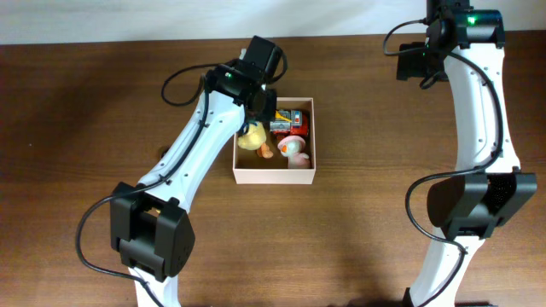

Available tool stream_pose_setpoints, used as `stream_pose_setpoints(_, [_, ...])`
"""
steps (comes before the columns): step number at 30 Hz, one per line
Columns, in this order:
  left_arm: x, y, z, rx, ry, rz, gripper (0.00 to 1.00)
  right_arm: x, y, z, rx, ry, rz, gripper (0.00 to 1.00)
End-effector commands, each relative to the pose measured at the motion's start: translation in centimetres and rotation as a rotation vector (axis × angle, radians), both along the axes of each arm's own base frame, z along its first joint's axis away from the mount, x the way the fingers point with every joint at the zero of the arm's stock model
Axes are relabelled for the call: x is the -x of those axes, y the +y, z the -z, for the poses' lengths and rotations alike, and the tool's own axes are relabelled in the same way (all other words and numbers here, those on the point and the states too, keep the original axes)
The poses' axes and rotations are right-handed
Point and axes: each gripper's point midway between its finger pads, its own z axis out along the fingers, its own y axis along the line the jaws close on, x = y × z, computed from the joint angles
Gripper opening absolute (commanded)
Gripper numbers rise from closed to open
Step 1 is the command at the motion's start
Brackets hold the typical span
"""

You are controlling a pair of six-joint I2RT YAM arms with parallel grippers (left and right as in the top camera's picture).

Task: Pack container
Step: 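Lower the plush duck into the box's left side and release it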

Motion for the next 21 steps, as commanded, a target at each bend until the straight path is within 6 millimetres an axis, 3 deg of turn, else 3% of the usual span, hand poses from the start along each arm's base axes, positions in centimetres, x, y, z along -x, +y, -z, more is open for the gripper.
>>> stream_pose_setpoints(1, [-1.1,-1.2,-1.2,0.034,-0.057,0.043,0.02,-0.1,-0.6,-0.5,0.016,-0.016,0.017,0.99])
stream_pose_setpoints(5, [-1.9,-0.9,-0.1,0.009,-0.060,0.028,0.02,-0.1,-0.6,-0.5,0.017,-0.016,0.017,0.99])
stream_pose_setpoints(13, [-2.3,-0.4,5.4,-0.064,0.030,0.014,0.02,-0.1,-0.6,-0.5,0.016,-0.016,0.017,0.99])
stream_pose_setpoints(17, [-2.8,0.5,6.5,-0.122,0.024,-0.010,0.02,-0.1,-0.6,-0.5,0.016,-0.016,0.017,0.99])
stream_pose_setpoints(21, [-3.5,1.1,6.3,-0.156,-0.006,-0.031,0.02,-0.1,-0.6,-0.5,0.016,-0.016,0.017,0.99])
